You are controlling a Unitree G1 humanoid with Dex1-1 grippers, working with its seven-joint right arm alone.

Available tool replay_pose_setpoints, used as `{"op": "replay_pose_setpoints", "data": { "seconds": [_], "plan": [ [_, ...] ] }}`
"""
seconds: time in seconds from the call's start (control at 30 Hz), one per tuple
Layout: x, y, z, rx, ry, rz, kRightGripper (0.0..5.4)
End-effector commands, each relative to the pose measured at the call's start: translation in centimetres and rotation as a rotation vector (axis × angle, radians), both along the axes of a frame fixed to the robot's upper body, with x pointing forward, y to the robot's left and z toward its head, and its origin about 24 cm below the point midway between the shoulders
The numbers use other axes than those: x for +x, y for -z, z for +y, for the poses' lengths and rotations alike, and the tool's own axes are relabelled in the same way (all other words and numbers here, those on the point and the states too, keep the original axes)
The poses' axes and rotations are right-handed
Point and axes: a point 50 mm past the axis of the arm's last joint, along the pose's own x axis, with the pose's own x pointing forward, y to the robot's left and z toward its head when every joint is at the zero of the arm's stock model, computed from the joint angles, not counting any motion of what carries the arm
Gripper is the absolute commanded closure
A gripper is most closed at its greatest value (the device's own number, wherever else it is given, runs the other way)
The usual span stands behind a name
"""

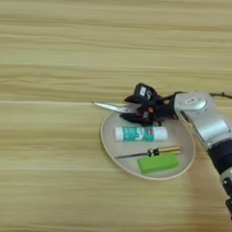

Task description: Move the objects on the table

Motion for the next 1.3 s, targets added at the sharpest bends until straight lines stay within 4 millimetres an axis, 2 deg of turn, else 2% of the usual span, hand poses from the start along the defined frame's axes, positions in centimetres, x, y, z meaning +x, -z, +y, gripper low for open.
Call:
{"op": "replay_pose_setpoints", "data": {
  "seconds": [0.03,0.47,0.93,1.3],
  "plan": [
    [1.4,-2.5,0.0,-0.009,0.011,-0.108,3.38],
    [2.0,-3.7,0.1,0.023,0.032,-0.156,4.71],
    [2.2,-7.6,-0.1,0.106,0.04,-0.295,4.71],
    [1.4,-9.5,-0.3,0.142,0.028,-0.35,4.71]
  ]
}}
